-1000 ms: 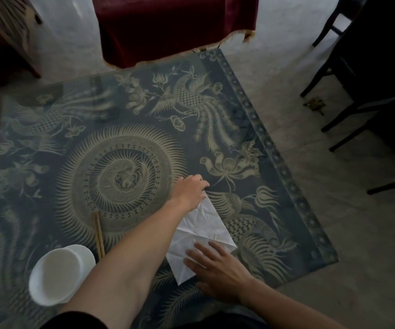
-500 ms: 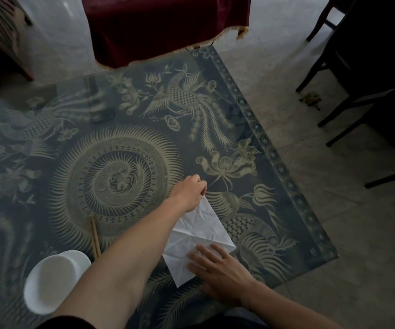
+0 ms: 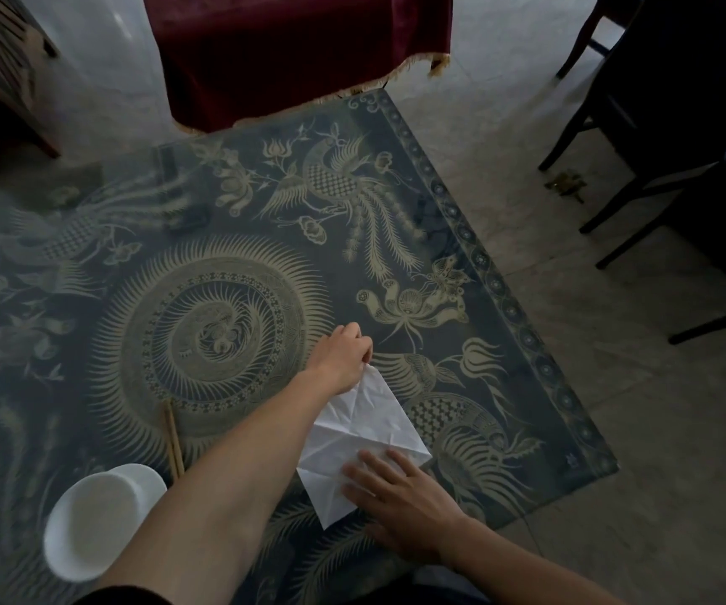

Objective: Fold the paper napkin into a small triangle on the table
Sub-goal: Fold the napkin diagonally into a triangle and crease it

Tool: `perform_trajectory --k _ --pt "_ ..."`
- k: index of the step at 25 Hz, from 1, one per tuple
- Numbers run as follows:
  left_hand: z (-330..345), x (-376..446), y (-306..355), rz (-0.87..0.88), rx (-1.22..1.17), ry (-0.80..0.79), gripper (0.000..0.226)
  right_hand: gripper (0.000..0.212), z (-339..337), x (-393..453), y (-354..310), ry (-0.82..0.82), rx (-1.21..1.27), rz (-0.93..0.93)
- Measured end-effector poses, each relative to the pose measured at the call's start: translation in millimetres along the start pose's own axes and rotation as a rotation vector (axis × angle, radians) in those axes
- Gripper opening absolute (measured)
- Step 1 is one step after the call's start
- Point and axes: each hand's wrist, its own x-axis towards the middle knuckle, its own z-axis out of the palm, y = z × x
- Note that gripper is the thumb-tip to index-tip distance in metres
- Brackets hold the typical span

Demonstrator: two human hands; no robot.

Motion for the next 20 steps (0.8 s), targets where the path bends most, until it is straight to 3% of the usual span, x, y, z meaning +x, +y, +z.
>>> perform_trajectory --k 7,11,14,20 --pt "-20.9 -8.9 -0.8 -0.023 -0.181 -0.081 0.008 0.061 0.7 1.6 -0.2 0.029 -0.011 0.012" --pt "-32.6 -23.2 -4.2 0.010 -0.315 -0.073 0.023 0.057 -0.2 6.3 -0.1 0.041 -0.021 0.010" --pt "-37.7 -36.2 -6.3 0.030 -0.350 -0.021 0.021 0.060 -1.8 10.2 2.7 0.034 -0.109 0.053" --pt "-34.5 -71.8 -7.3 0.137 -0.359 0.100 0.012 0.066 -3.8 22.9 2.9 0.061 -0.052 0.134"
